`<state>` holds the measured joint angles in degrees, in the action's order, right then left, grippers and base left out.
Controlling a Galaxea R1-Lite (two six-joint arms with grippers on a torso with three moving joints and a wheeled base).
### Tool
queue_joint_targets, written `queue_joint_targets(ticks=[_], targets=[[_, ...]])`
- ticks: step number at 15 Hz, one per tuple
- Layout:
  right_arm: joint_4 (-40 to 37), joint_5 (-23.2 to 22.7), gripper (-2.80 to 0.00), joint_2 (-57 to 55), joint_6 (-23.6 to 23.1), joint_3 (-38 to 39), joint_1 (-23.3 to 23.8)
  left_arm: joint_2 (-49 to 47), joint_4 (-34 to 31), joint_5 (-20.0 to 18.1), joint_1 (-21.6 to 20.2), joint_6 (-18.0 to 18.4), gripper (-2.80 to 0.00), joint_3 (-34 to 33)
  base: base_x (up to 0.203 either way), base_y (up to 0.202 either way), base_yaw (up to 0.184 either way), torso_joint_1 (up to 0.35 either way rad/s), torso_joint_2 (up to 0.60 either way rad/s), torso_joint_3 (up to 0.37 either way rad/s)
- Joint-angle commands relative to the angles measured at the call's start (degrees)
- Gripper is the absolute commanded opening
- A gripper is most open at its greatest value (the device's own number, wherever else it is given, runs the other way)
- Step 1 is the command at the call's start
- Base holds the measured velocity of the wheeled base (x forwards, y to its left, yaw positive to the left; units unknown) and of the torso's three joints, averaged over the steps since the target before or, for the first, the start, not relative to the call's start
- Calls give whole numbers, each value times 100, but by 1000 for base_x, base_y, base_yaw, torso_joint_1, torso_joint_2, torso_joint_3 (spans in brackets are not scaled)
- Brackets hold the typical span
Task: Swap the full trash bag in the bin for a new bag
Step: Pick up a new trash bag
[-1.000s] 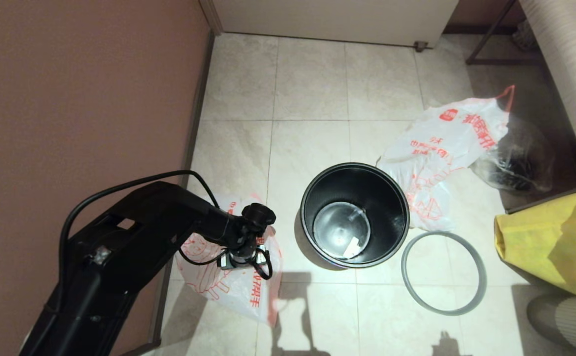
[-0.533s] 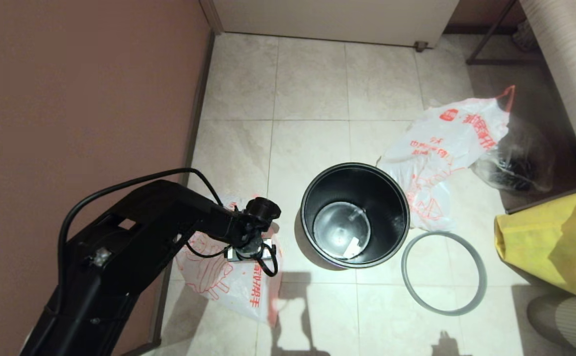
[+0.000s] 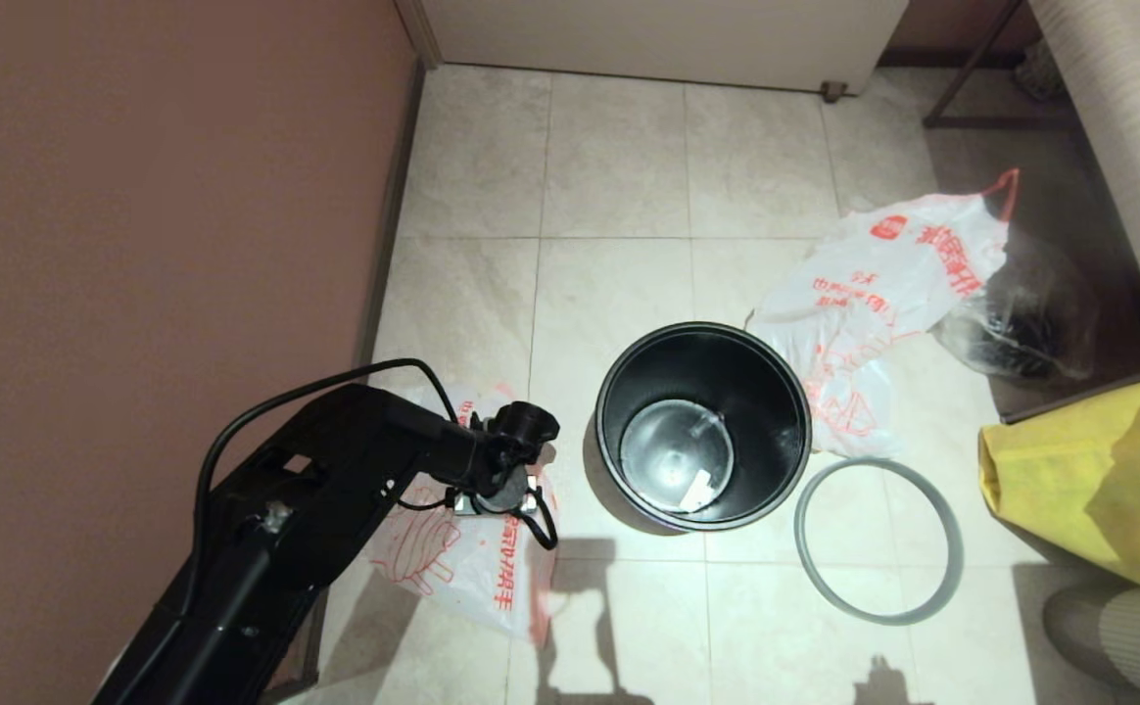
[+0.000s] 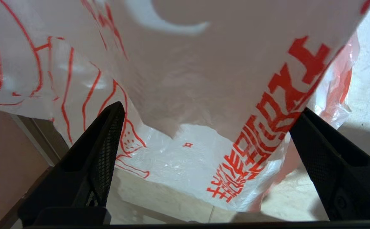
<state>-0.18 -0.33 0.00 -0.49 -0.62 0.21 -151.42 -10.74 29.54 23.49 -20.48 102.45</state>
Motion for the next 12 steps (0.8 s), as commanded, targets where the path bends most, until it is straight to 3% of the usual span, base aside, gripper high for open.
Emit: queue_joint_targets(ticks=[1, 3, 5, 9, 10, 12], targets=[[1, -2, -280, -9, -4, 1, -3, -40, -7, 17, 129, -17, 0, -44, 0, 0, 0, 0, 0, 0], [1, -2, -280, -9, -4, 1, -3, -135, 0, 73, 240, 12, 0, -25, 0, 0, 0, 0, 0, 0], [1, -2, -280, -9, -4, 1, -3, -362, 2, 404, 198, 100, 0, 116, 0, 0, 0, 0, 0, 0], [1, -2, -280, -9, -4, 1, 1, -417, 148, 718, -202, 165, 0, 108, 0, 0, 0, 0, 0, 0], [1, -2, -280, -9, -4, 1, -3, -369, 158, 741, -246, 164, -280, 89, 0, 0, 0, 0, 0, 0], [1, -2, -280, -9, -4, 1, -3, -269, 134, 761, -308, 158, -280, 16, 0, 0, 0, 0, 0, 0]])
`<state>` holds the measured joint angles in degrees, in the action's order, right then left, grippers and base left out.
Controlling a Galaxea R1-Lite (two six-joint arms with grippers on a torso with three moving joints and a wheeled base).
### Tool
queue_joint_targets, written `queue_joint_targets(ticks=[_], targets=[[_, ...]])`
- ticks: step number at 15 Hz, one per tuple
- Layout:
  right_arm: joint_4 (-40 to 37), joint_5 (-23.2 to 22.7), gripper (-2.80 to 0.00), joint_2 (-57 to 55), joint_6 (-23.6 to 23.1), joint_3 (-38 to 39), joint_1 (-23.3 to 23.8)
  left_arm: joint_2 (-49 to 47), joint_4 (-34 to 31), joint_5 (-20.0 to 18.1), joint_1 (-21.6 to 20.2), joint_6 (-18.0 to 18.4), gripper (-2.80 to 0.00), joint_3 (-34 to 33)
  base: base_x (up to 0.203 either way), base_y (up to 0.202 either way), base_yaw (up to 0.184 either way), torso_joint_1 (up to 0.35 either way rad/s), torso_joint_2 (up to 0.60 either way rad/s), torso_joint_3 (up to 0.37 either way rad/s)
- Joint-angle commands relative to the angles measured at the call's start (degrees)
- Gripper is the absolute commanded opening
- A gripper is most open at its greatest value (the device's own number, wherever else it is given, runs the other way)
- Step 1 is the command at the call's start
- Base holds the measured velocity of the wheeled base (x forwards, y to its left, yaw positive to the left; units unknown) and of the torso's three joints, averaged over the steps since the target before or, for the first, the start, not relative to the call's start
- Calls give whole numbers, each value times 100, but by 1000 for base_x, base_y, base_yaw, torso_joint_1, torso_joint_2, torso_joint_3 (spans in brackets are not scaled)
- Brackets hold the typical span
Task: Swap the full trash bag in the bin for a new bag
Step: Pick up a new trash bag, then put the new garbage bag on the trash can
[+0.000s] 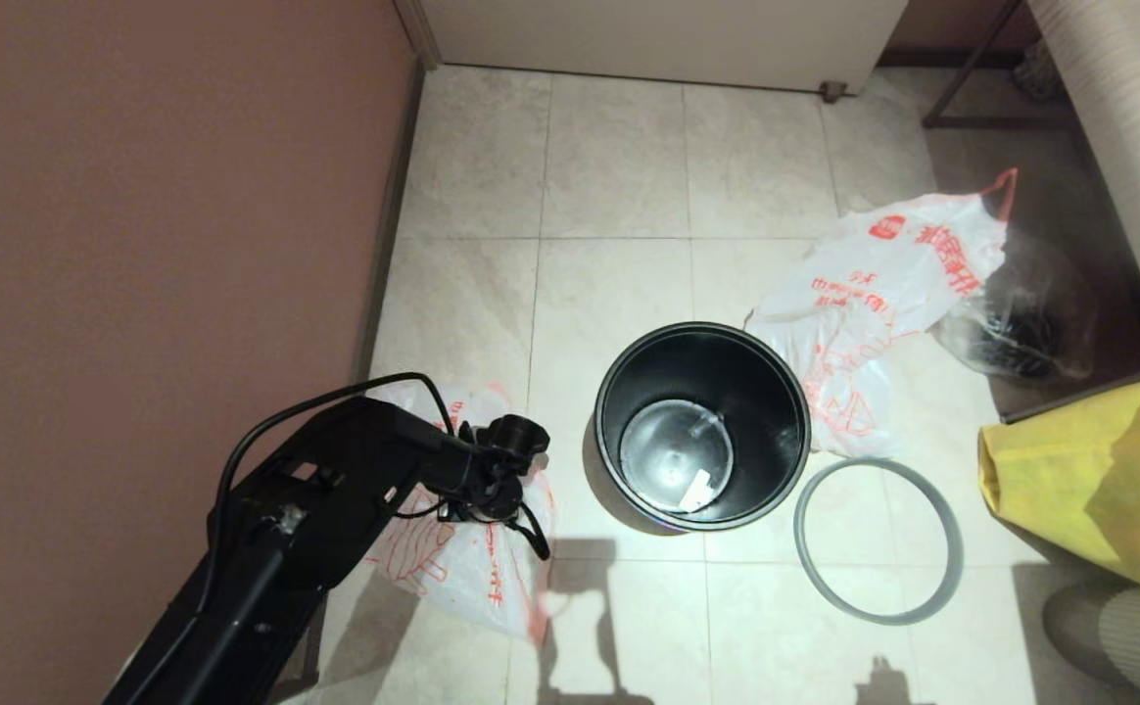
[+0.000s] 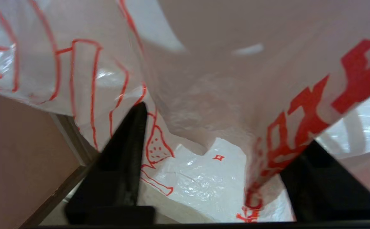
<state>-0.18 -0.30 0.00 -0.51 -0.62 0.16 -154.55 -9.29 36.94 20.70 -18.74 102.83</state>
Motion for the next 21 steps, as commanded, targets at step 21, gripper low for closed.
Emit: queue_joint_targets(ticks=[21], targets=[[1, -5, -280, -9, -2, 1, 2, 7708, -7, -614, 1597, 517, -280, -4136, 0, 0, 0, 0, 0, 0]])
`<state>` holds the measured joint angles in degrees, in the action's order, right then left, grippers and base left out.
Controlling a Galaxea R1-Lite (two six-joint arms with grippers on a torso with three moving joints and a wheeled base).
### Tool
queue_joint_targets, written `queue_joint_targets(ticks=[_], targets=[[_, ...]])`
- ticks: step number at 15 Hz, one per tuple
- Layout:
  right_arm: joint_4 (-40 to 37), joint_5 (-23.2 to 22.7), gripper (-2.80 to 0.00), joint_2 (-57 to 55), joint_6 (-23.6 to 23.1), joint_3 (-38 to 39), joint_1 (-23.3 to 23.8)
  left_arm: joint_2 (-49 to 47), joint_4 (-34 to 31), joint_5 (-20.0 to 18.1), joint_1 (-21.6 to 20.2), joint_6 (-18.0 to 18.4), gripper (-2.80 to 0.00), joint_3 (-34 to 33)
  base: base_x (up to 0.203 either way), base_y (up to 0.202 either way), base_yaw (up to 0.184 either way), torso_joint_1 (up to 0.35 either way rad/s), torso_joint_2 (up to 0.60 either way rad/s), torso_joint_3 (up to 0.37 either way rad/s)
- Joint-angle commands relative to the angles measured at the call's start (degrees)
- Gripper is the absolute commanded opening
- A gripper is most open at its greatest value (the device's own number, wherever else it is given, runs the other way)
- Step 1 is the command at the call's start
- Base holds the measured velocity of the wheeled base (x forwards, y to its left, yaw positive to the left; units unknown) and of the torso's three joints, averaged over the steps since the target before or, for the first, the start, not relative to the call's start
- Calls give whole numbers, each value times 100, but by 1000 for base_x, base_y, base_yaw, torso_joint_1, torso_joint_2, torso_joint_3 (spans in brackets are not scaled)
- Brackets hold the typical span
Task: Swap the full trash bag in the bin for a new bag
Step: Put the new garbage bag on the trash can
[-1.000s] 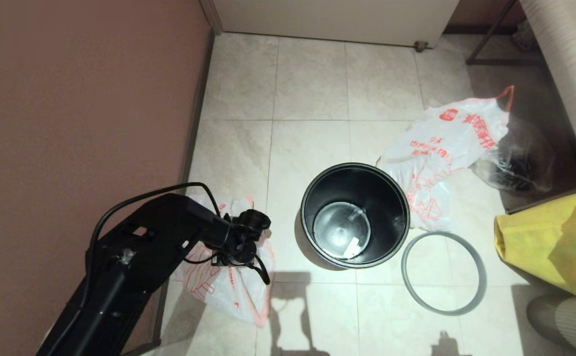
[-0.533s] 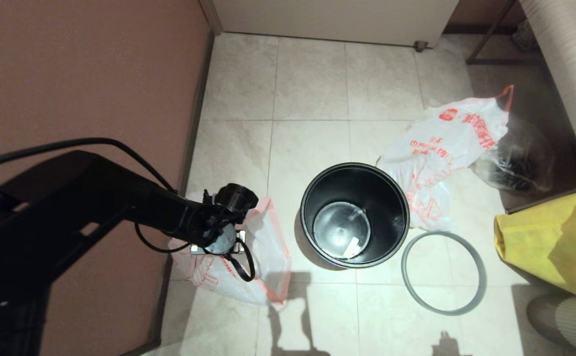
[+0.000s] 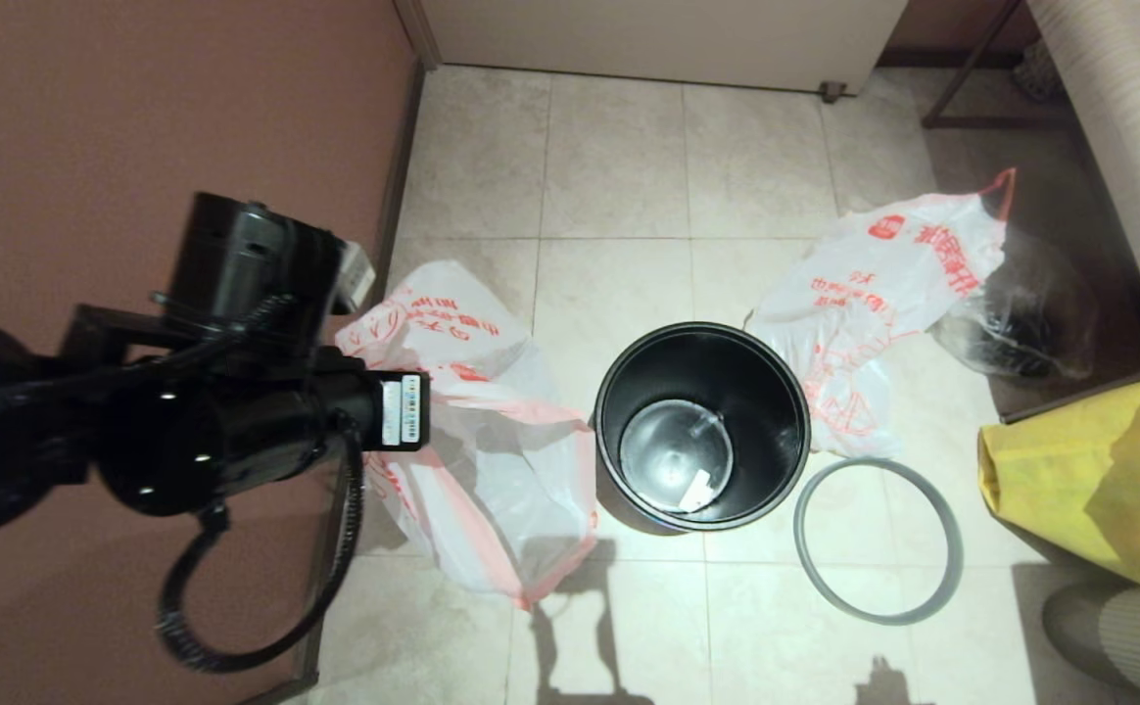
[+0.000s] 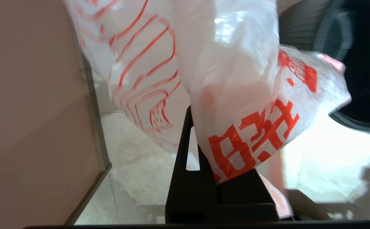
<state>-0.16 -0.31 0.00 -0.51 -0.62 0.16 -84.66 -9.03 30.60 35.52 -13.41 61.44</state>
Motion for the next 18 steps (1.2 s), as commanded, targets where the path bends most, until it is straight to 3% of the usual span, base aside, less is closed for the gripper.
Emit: queue_joint_targets(ticks=[1, 4, 6, 9, 12, 16, 18], targets=[[-1, -4, -280, -8, -2, 1, 2, 1097, -335, 11, 243, 4, -280, 66, 0, 0, 0, 0, 0, 0], [-1, -4, -280, -9, -2, 1, 2, 2049, -1198, -38, 877, -48, -280, 387, 0, 0, 0, 0, 0, 0], [-1, -4, -280, -9, -2, 1, 2, 2208, -2204, -304, 1305, -528, -280, 952, 0, 0, 0, 0, 0, 0], [-1, -4, -280, -9, -2, 1, 2, 2232, -2959, -1765, 1427, -873, -280, 1795, 0, 0, 0, 0, 0, 0], [-1, -4, -280, -4, -2, 1, 2, 1749, -3094, -2391, 1606, -1229, -280, 2385, 0, 0, 0, 0, 0, 0], [-1, -4, -280, -9, -2, 1, 2, 1114, -3104, -3699, 1623, -1627, -280, 3174, 0, 0, 0, 0, 0, 0], [-1, -4, -280, -9, -2, 1, 2, 660, -3097, -4728, 1315, -2073, -280, 3648, 0, 0, 0, 0, 0, 0]])
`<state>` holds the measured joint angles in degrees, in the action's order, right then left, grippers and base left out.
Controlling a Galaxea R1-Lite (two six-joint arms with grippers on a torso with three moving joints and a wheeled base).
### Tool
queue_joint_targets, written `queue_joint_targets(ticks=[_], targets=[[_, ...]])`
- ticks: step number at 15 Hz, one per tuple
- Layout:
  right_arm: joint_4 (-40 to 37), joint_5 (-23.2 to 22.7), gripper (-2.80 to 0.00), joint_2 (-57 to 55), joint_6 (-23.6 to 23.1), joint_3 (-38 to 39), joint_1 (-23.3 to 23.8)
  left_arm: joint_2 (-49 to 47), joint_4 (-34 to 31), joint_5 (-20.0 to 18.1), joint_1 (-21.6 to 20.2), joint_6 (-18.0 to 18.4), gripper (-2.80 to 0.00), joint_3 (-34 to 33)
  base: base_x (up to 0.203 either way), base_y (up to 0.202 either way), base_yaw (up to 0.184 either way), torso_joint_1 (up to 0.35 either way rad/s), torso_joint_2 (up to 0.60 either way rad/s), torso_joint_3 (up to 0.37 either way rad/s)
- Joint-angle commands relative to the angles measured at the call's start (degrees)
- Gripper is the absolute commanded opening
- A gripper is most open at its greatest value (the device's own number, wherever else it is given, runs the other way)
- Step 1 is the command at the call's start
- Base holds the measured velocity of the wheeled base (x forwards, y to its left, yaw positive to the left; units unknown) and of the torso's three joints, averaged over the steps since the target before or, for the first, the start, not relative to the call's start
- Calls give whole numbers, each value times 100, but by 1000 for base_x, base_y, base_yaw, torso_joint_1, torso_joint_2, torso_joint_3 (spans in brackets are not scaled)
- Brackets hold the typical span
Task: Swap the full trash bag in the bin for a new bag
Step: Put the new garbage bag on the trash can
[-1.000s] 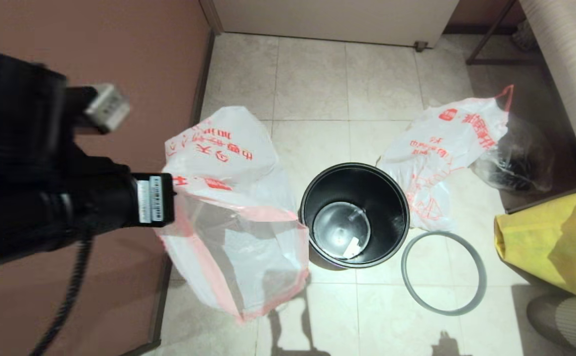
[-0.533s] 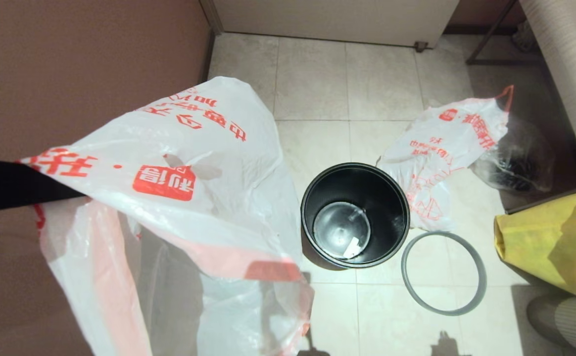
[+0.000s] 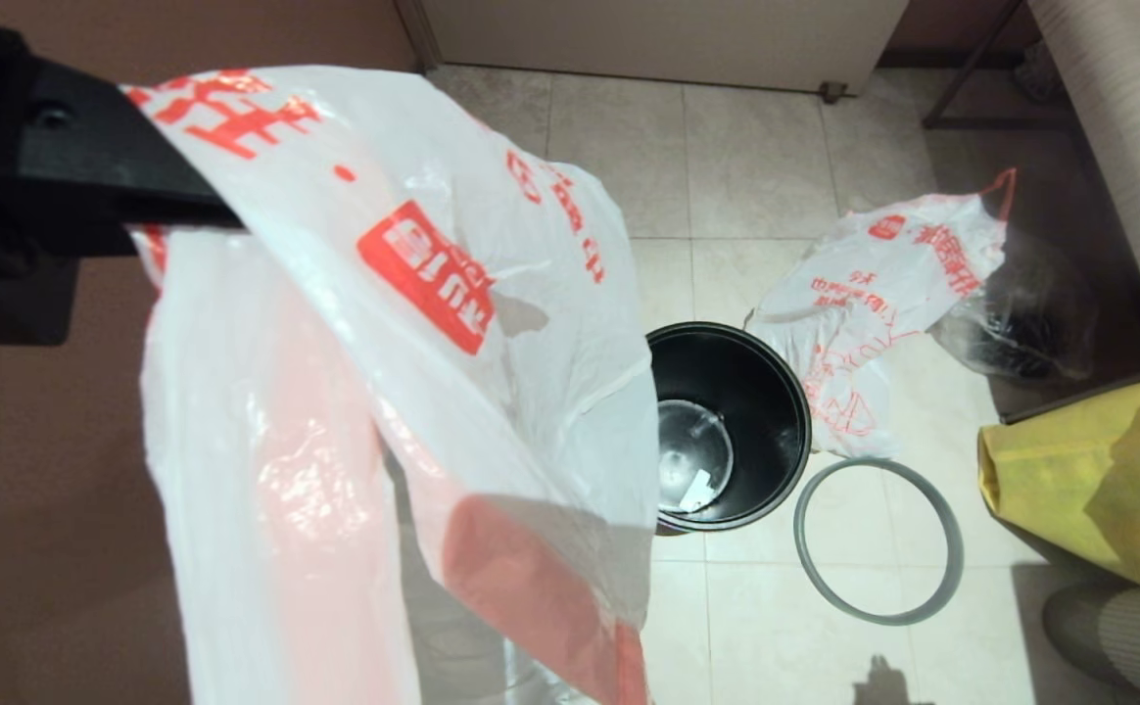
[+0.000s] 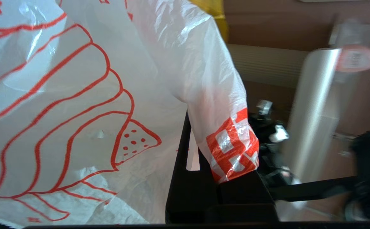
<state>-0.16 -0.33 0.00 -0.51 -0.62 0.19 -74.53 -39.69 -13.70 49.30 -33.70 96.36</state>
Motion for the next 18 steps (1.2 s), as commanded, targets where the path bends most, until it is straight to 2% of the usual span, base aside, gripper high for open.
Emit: queue_joint_targets(ticks=[1, 2, 4, 5, 6, 7, 8, 9, 14, 18], targets=[[-2, -2, -280, -9, -2, 1, -1, -567, 4, -950, -345, -135, -280, 232, 0, 0, 0, 0, 0, 0], [-2, -2, -280, -9, -2, 1, -1, -824, 134, -1512, -580, -187, -280, 262, 0, 0, 0, 0, 0, 0], [-2, -2, -280, -9, -2, 1, -1, -1306, 880, -2093, -830, -395, -280, 172, 0, 0, 0, 0, 0, 0], [-2, -2, -280, -9, -2, 1, -1, -1542, 1423, -2392, -878, -801, -280, 132, 0, 0, 0, 0, 0, 0], [-2, -2, -280, -9, -2, 1, -1, -1747, 1801, -2485, -891, -1232, -280, 136, 0, 0, 0, 0, 0, 0], [-2, -2, -280, -9, -2, 1, -1, -1955, 2195, -2443, -876, -1829, -280, 164, 0, 0, 0, 0, 0, 0], [-2, -2, -280, -9, -2, 1, -1, -2093, 2563, -2397, -819, -2274, -280, 156, 0, 0, 0, 0, 0, 0], [-2, -2, -280, -9, -2, 1, -1, -2098, 2675, -2396, -718, -2391, -280, 80, 0, 0, 0, 0, 0, 0], [-2, -2, -280, -9, -2, 1, -1, -2770, 2993, -2523, -669, -2413, -280, -20, 0, 0, 0, 0, 0, 0], [-2, -2, -280, -9, -2, 1, -1, -2938, 3460, -2656, -529, -2479, -280, -365, 0, 0, 0, 0, 0, 0]])
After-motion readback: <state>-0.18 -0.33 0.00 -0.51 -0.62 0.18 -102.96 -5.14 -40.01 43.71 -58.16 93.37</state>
